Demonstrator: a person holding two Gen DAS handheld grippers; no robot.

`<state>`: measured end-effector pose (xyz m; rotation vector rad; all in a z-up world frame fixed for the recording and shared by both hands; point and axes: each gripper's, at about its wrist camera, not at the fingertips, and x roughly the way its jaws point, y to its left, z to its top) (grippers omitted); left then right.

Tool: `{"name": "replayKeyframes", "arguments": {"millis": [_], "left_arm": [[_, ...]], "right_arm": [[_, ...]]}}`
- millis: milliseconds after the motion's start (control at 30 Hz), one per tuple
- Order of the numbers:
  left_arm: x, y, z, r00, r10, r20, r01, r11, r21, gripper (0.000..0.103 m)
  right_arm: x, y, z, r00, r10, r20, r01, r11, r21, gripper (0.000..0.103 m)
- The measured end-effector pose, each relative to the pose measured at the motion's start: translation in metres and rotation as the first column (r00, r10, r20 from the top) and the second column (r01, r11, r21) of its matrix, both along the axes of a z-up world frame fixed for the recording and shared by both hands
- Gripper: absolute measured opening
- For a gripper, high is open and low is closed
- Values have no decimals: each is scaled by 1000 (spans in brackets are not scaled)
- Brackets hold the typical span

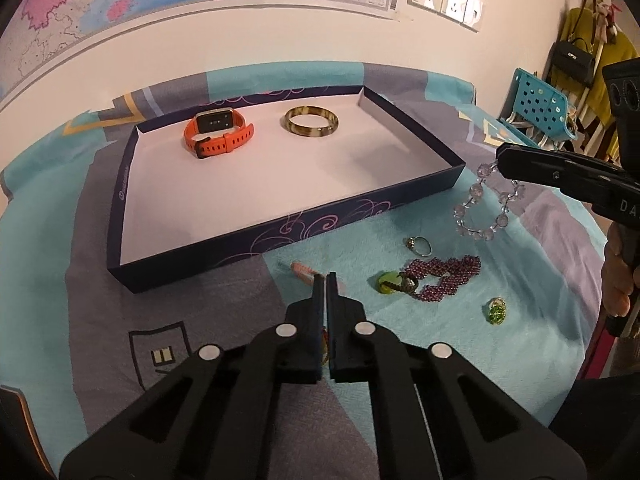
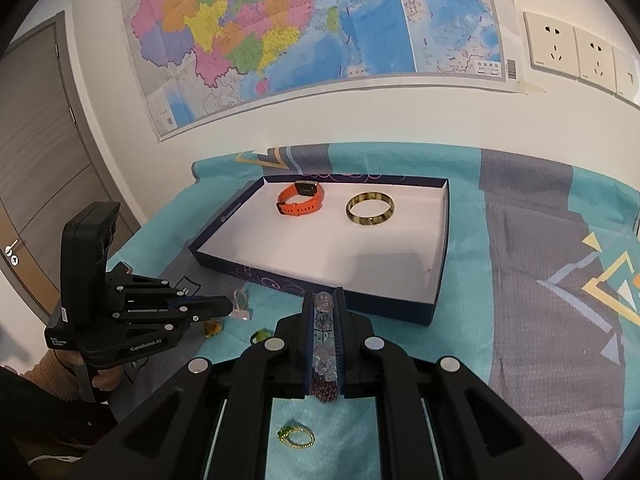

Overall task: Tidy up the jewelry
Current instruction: 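Grasp the pink pendant with the left tool while the right tool grasps the clear bead bracelet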

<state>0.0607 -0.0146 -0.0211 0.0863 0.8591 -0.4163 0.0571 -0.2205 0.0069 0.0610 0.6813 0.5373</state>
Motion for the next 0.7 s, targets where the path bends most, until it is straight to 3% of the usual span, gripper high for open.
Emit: {"name": "replayKeyframes", "arguments": {"millis": [100,200,567,633,700], "left_arm": [[-1,0,-2,1000,1,-2,-1,1000,12,3],[1,3,-5,1000,9,-13,-9,1000,-1,26],[6,-7,-16,1000,-6,-29,7,999,33,26],[6,-8,-16,1000,-9,-30,10,999,34,15],[6,-7,-15,1000,-7,-27,8,999,31,13]], "right_arm": [[1,2,0,1000,6,1,-6,1000,-1,8],[2,3,-1,1000,10,-5,-10,1000,0,8],[5,7,-8,999,17,-29,-17,1000,1,8],[4,8,-8,999,20,-28,-20,1000,-1,8],[5,8,-7,999,19,-26,-19,1000,-1,8]]}}
